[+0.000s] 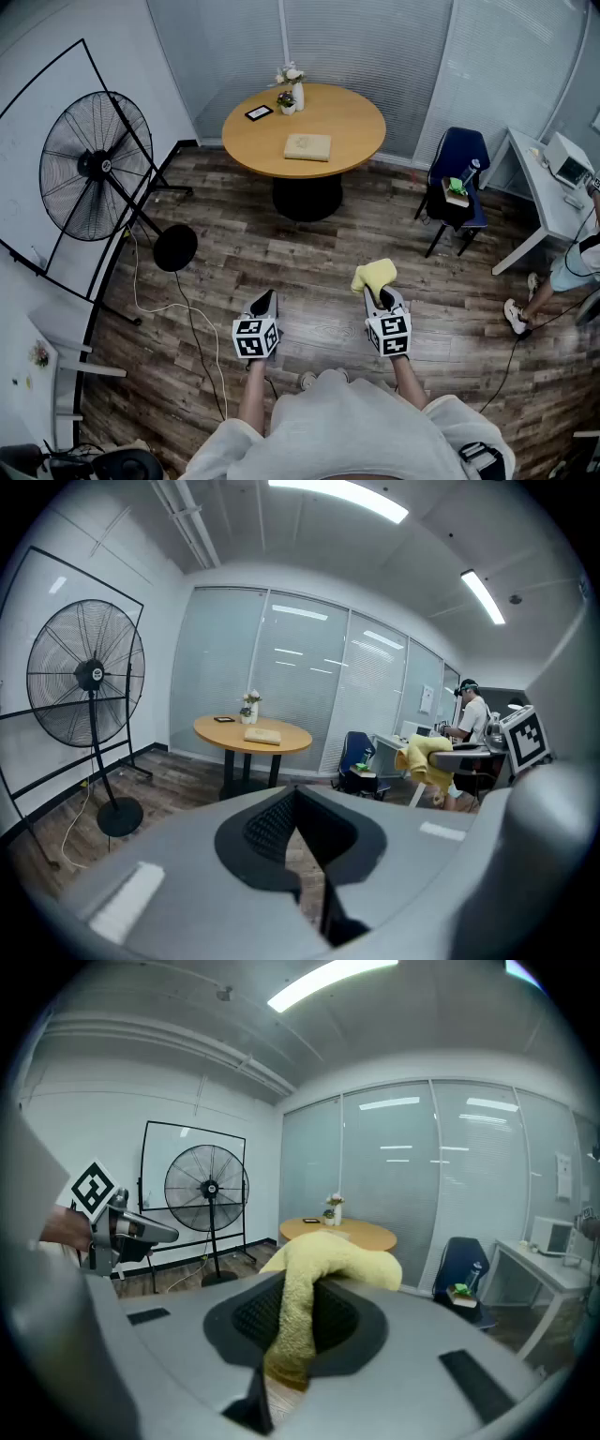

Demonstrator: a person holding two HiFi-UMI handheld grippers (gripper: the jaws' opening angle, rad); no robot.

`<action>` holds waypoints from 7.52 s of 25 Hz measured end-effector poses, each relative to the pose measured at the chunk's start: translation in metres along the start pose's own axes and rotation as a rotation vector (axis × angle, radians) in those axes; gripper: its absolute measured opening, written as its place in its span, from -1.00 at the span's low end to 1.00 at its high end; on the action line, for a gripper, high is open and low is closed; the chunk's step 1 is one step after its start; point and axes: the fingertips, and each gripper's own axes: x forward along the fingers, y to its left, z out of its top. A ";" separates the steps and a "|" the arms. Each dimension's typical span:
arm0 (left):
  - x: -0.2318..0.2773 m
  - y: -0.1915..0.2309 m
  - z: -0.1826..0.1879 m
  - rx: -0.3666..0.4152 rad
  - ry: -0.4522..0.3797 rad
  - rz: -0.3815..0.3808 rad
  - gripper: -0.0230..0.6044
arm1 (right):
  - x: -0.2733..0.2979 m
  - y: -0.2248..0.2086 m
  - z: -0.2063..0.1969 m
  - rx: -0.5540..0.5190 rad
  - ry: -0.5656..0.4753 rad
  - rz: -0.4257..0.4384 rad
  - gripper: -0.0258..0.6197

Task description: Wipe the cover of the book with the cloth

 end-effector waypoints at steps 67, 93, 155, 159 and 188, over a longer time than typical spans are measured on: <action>0.220 0.066 0.063 -0.033 0.073 -0.040 -0.91 | 0.219 -0.084 0.041 0.019 0.056 0.052 -0.73; 0.347 0.195 0.151 -0.017 0.050 -0.071 -0.91 | 0.391 -0.082 0.101 0.002 0.076 0.034 -0.73; 0.667 0.339 0.294 -0.081 0.136 0.070 -0.91 | 0.777 -0.208 0.191 0.007 0.128 0.278 -0.73; 0.670 0.335 0.290 -0.079 0.148 0.061 -0.91 | 0.779 -0.207 0.188 0.015 0.133 0.282 -0.73; 0.681 0.372 0.289 -0.057 0.206 -0.032 -0.91 | 0.850 -0.152 0.170 -0.020 0.259 0.291 -0.73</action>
